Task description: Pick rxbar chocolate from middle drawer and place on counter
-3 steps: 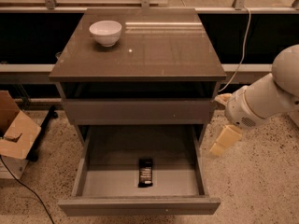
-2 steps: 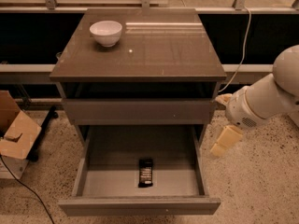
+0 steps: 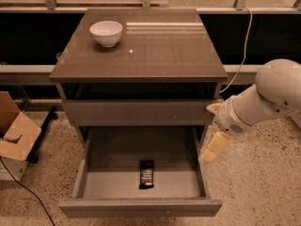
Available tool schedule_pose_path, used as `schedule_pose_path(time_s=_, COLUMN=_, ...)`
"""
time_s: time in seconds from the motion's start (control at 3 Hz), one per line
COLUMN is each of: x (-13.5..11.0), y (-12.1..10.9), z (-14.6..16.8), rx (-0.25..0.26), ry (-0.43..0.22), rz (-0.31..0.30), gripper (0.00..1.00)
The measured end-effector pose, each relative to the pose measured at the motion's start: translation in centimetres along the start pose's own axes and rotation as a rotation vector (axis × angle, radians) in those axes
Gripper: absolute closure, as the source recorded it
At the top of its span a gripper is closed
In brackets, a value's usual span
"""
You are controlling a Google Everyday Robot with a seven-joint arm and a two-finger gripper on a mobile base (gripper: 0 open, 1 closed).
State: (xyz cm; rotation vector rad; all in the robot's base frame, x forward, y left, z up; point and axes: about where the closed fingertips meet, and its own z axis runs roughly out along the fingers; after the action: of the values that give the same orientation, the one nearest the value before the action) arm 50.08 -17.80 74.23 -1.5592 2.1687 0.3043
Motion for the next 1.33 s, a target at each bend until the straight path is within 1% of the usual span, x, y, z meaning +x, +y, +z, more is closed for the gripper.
schedule_pose_path(time_s=0.33, x=1.6, y=0.2, z=5.9, rx=-0.037, ry=-0.07, rz=0.028, gripper=0.0)
schedule_pose_path(time_s=0.67, x=3.0, y=0.4, z=10.0, rx=-0.073, ry=-0.12, rz=0.069, gripper=0.0)
schedule_pose_path(time_s=1.0, x=4.1, y=0.8, z=14.2, rx=-0.107, ry=-0.202, rz=0.089, gripper=0.0)
schedule_pose_path(time_s=1.33, x=5.3, y=0.7, z=19.4, rx=-0.221, ry=-0.289, rz=0.202, gripper=0.0)
